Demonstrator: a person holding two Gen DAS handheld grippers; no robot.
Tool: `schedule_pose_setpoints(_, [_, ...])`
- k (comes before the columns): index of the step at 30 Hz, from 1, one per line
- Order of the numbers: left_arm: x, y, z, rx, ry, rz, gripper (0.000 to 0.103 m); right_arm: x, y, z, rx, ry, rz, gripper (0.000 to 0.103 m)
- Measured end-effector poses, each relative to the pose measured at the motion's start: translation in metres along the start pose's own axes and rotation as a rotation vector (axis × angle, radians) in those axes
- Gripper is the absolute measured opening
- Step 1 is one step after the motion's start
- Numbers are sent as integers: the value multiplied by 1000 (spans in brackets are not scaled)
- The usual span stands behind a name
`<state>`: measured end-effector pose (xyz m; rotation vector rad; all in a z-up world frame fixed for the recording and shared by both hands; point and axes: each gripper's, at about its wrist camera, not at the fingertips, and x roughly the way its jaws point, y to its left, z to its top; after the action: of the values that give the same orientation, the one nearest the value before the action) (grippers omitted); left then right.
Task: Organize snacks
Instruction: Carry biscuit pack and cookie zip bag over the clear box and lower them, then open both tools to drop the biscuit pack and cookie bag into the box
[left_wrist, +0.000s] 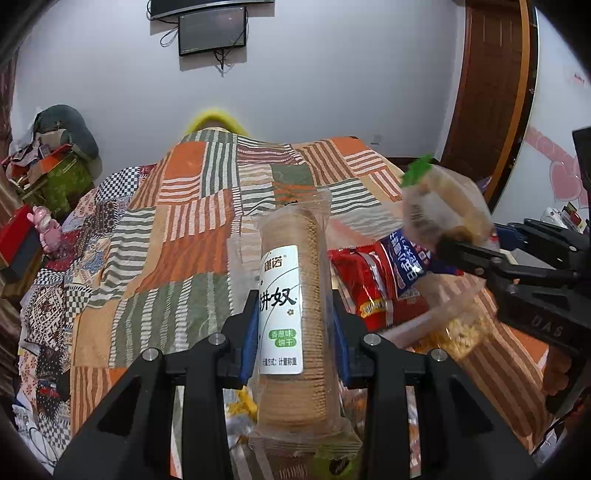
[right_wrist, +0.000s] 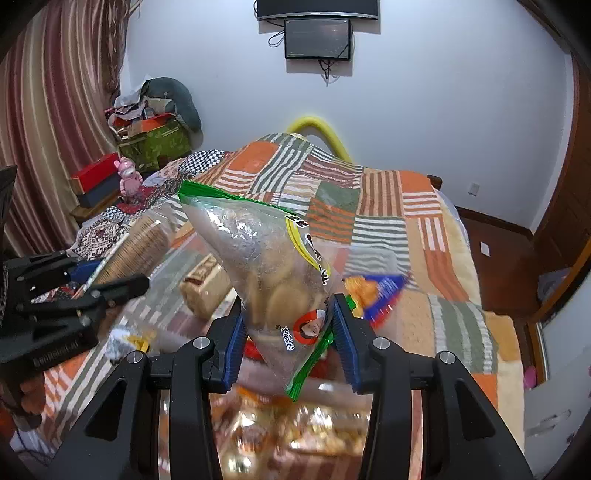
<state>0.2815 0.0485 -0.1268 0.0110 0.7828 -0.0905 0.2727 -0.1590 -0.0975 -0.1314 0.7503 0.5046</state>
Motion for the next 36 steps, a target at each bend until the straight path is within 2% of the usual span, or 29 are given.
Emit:
schedule_pose_setpoints(6, [22, -1, 10, -10, 14, -20, 34, 22, 6, 11, -20, 21, -2, 40])
schedule_pose_setpoints(14, [52, -2, 20, -29, 57, -48, 34, 50, 0, 17, 11, 96, 19, 40])
schedule_pose_setpoints(26, [85, -2, 21, -63, 136, -79, 35, 59, -10, 18, 33, 144, 33, 43])
schedule_pose_setpoints(34, [70, -3, 20, -52, 109, -67, 38, 56, -6, 17, -10, 137, 14, 43])
schedule_pose_setpoints(36, [62, -3, 21, -45, 94, -53, 38, 51, -7, 17, -9, 129, 9, 46])
